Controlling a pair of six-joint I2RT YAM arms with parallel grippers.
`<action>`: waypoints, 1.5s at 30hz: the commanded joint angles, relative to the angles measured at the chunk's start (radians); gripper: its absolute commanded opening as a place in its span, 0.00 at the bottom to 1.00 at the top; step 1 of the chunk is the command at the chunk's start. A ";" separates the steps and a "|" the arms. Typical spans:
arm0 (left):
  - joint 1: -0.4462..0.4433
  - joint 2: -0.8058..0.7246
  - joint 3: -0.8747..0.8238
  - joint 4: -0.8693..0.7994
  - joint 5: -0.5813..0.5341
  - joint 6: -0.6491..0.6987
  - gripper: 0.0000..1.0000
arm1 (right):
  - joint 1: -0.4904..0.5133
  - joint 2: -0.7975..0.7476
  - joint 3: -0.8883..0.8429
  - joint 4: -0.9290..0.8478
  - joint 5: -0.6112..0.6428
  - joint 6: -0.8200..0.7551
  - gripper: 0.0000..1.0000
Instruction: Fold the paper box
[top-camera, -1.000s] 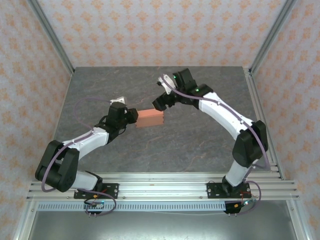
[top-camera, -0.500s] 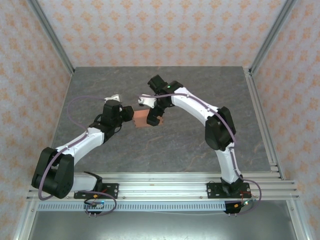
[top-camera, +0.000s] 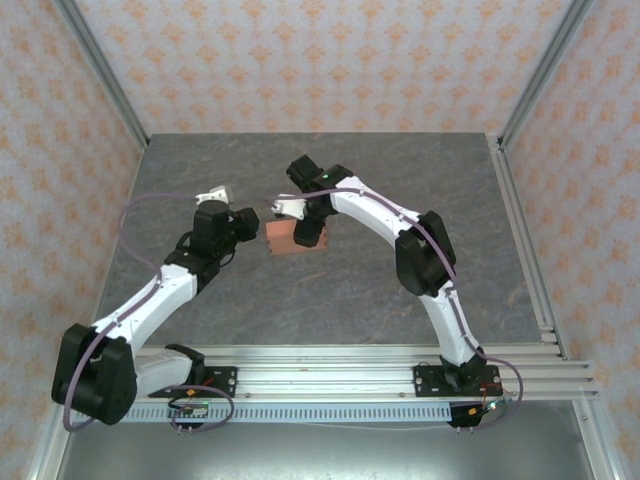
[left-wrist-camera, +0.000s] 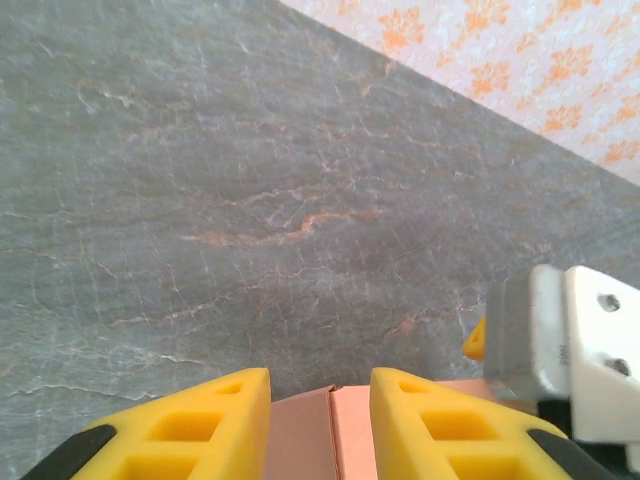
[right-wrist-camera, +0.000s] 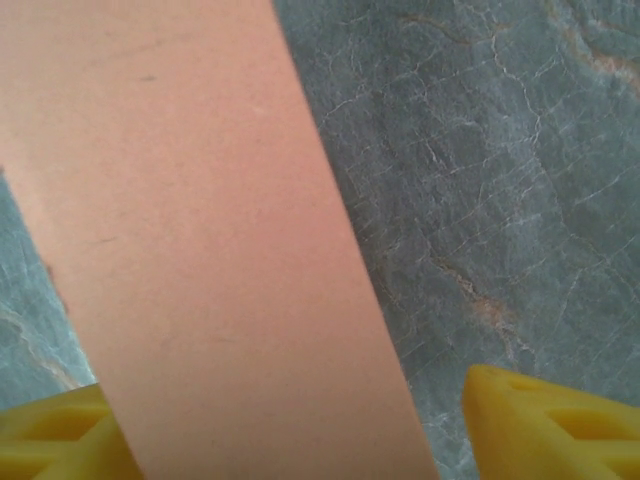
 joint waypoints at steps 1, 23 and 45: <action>0.012 -0.066 -0.012 -0.076 -0.080 0.005 0.32 | 0.017 -0.016 -0.018 0.032 0.054 0.020 0.55; 0.015 -0.252 -0.035 -0.171 -0.298 0.001 0.32 | 0.138 -0.030 -0.427 0.744 0.816 -0.018 0.55; 0.095 -0.166 -0.004 -0.205 -0.416 0.104 1.00 | 0.114 -0.685 -0.960 0.847 0.778 0.628 0.99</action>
